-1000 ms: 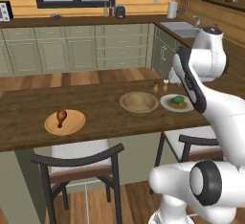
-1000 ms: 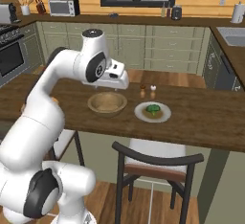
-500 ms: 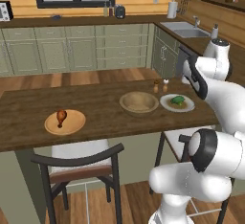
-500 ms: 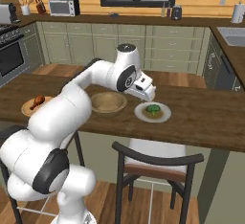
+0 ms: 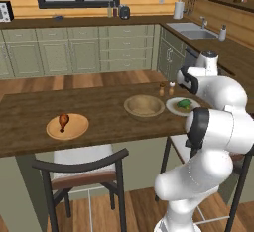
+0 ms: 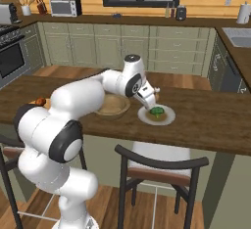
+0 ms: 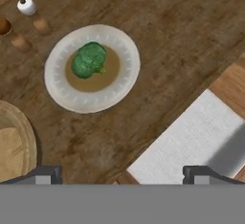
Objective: Pick the chicken drumstick and broccoli from their plates and place them in the bowl. Then put the bowl in the fridge.
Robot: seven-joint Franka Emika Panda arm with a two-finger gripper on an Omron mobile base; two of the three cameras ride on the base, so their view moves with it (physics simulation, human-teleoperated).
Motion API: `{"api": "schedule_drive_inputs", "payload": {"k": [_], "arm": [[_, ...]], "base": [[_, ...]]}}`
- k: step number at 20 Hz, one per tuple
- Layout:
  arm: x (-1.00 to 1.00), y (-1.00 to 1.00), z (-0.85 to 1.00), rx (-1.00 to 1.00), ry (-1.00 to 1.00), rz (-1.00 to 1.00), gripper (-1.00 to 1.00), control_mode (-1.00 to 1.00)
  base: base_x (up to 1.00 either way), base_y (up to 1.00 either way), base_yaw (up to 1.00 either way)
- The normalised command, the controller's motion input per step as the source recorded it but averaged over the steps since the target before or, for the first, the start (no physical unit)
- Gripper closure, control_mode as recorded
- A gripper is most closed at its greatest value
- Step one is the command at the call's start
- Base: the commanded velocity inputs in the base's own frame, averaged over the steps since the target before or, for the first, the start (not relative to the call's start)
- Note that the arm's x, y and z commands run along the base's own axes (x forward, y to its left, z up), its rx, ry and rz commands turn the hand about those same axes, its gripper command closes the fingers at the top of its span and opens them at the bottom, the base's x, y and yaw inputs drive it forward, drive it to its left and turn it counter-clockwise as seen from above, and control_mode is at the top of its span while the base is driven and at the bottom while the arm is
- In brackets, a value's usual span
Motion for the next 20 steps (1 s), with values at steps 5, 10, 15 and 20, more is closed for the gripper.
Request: {"api": "schedule_drive_inputs", "payload": {"k": [5, 10, 15, 20], "arm": [[0.17, -0.13, -0.33, 0.11, 0.00, -0.10, -1.00, -1.00], [0.34, -0.13, -0.34, 0.03, 0.00, -0.04, -1.00, -1.00], [0.44, -0.20, -0.30, 0.03, 0.00, 0.00, -1.00, -1.00], [0.42, -0.25, -0.19, 0.03, 0.00, 0.00, -1.00, -1.00]], "base": [[0.00, 0.00, 0.00], [0.00, 0.00, 0.00], [0.00, 0.00, 0.00], [0.00, 0.00, 0.00]]}}
